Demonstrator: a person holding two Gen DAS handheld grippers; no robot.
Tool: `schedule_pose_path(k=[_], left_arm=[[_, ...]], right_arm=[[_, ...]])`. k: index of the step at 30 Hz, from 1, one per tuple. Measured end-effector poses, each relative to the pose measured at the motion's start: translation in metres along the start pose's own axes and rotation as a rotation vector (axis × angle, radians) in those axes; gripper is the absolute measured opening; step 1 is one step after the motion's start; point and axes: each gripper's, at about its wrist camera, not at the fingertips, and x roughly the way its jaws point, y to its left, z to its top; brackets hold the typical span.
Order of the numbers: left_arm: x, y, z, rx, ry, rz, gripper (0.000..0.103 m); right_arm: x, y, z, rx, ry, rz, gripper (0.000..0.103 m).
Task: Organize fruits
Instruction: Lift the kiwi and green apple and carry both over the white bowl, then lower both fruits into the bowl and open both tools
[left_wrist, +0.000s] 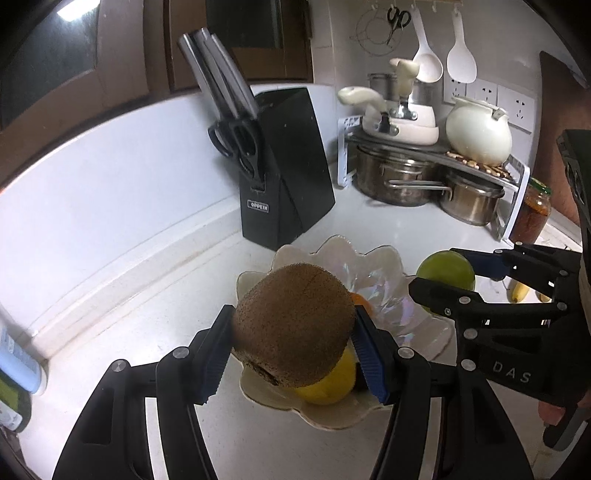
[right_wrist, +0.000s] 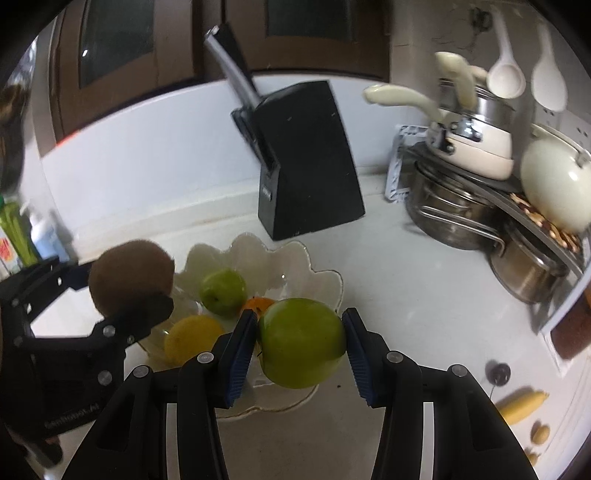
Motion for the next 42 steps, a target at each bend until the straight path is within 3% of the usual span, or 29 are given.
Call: schedule_pose_path(k=[8, 29, 34, 42], left_arm=[[0.028, 0.001, 0.002, 0.04, 0.046, -0.025, 0.061], [0.056, 0.005, 0.002, 0.045, 0.113, -0.051, 0.062], [0.043, 0.003, 0.007, 0.064, 0.057, -0.004, 0.078], [0.01, -0.002, 0.013, 0.072, -0.006, 0.024, 0.082]], right_arm=[[0.028, 0.009, -0.002, -0.107, 0.083, 0.004, 0.049], [0.046, 0.008, -0.002, -0.152, 0.156, -0.028, 0.05], [0.044, 0.006, -0.004, -0.138, 0.151, -0.034, 0.051], [0.02, 0.001, -0.001, -0.098, 0.097, -0.075, 0.066]])
